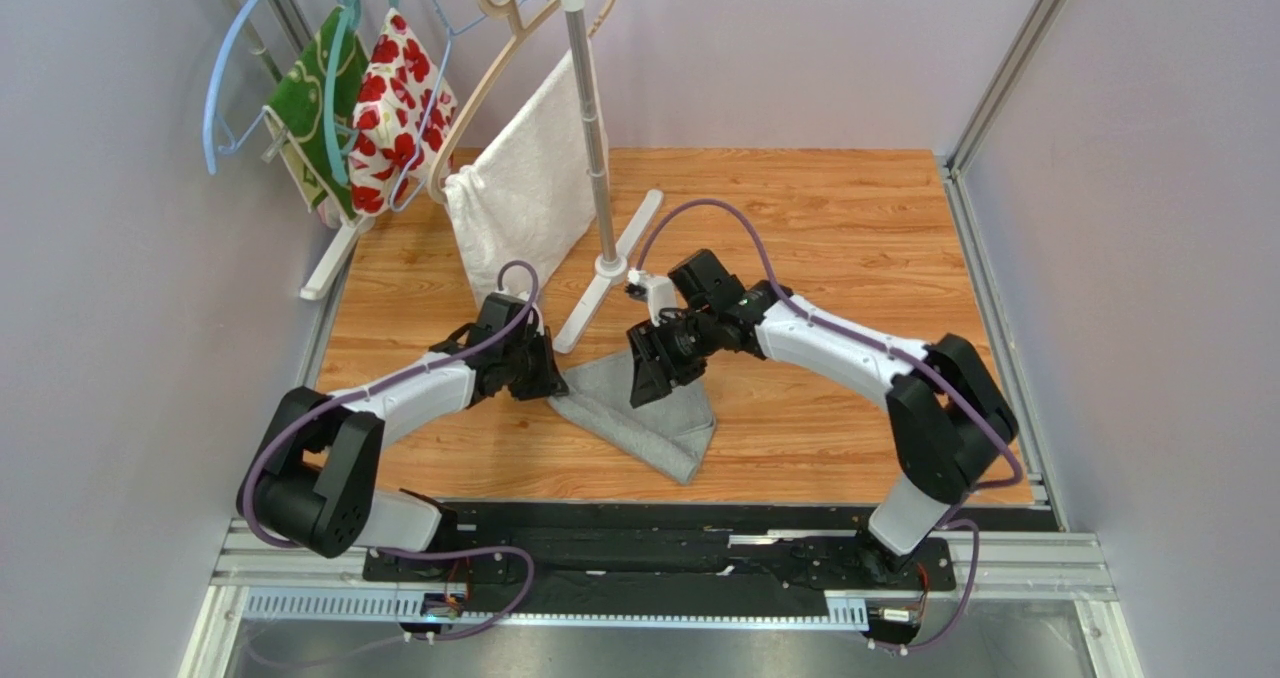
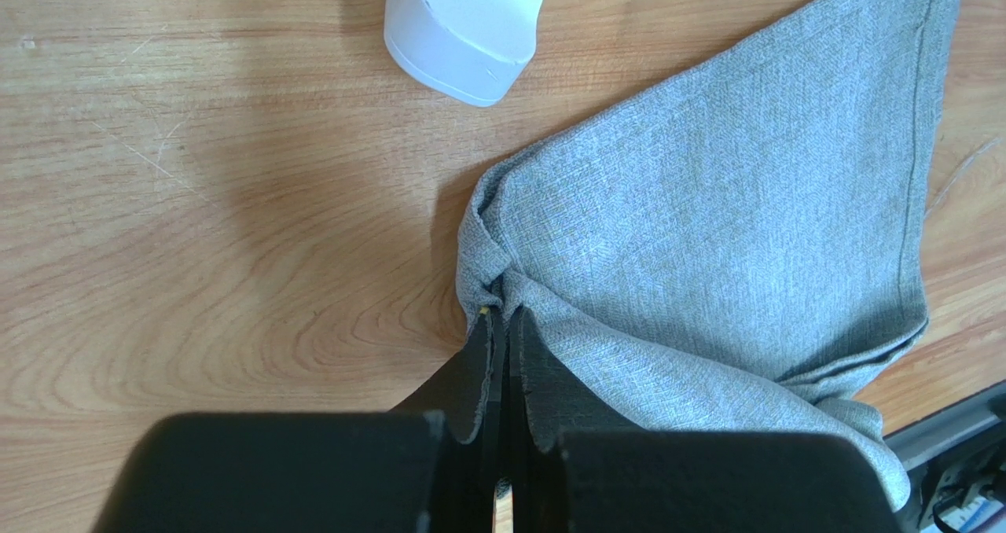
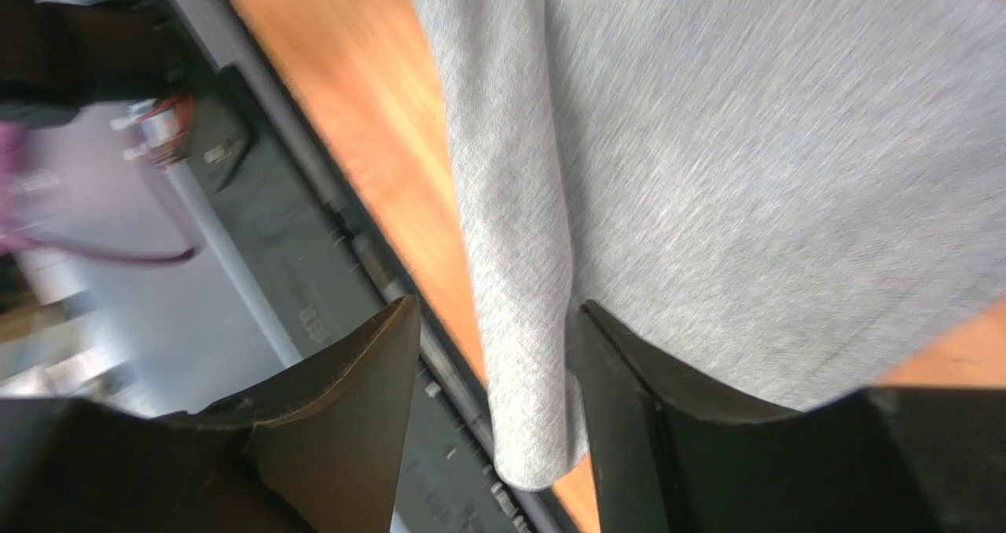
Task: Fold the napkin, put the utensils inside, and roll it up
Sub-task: Roll the napkin with the utensil
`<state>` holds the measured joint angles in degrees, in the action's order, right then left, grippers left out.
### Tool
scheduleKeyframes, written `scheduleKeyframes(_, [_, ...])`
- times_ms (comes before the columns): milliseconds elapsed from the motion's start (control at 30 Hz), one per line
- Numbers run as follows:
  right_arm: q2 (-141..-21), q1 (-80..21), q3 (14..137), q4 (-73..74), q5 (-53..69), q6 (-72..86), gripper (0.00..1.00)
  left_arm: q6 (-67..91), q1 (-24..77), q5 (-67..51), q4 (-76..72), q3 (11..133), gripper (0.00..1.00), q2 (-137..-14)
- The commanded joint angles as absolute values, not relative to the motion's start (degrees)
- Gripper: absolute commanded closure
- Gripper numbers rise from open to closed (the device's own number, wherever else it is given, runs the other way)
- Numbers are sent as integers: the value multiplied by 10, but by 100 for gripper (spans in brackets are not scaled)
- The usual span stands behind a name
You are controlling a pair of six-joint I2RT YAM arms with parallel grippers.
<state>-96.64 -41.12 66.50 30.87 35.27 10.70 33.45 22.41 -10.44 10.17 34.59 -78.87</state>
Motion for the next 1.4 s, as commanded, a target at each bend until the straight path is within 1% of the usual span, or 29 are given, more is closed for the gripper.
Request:
scheduleKeyframes(0, [-912,-542,672,284,72,98,45,318,221,-102,127,373,100,-806])
scheduleKeyframes(33, [-913,-567,668,260,-21,96,45,317,221,-104,129,380,100,-809])
scheduleKeyframes(67, [-921,-610,664,249,-60,95,45,317,221,-108,130,382,100,-817])
scheduleKeyframes(100, [-927,-629,657,238,-131,92,45,316,221,-110,133,385,100,-821])
scheduleKeyframes(133, [-933,-661,656,221,-161,88,45,316,221,-112,134,390,100,-824])
scheduleKeyframes(233, [-966,-707,654,194,-249,69,46,314,221,-119,134,394,100,-837])
scheduleKeyframes(367, [-1002,-732,651,174,-303,53,46,314,221,-120,133,394,100,-838])
scheduleKeyframes(600, [-1052,-736,638,156,-283,39,48,315,221,-121,134,393,100,-835])
scheduleKeyframes(667, [-1065,-731,634,152,-279,41,50,312,221,-126,134,393,100,-834])
scheduleKeyframes(700, [-1068,-729,633,151,-266,46,52,311,221,-128,131,393,100,-833])
scheduleKeyframes(733, [-1069,-717,631,152,-253,58,61,310,221,-131,130,392,99,-831])
scheduleKeyframes(767, [-1066,-710,629,155,-237,66,65,309,221,-133,130,391,95,-827])
scheduleKeyframes(800, [-1063,-702,624,157,-196,71,69,309,221,-133,129,390,89,-823])
scheduleKeyframes(833, [-1057,-684,620,158,-171,83,74,308,221,-132,128,388,72,-809])
scheduleKeyframes(900, [-1039,-662,603,157,-106,93,77,315,221,-115,136,386,50,-788])
scheduleKeyframes(933, [-1031,-641,595,152,-34,97,78,317,221,-107,141,382,38,-764])
scheduleKeyframes(967, [-1026,-632,587,146,-1,96,79,322,220,-92,147,381,35,-752])
scheduleKeyframes(1000, [-1016,-623,573,136,73,98,79,323,219,-85,151,379,33,-739])
scheduleKeyframes(1033, [-1015,-604,571,134,105,99,79,325,219,-78,155,374,30,-717])
scheduleKeyframes(1200, [-1035,-548,570,129,280,121,80,333,217,-43,160,349,29,-650])
scheduleKeyframes(1367, [-1081,-503,590,117,381,147,80,321,217,-78,113,302,29,-604])
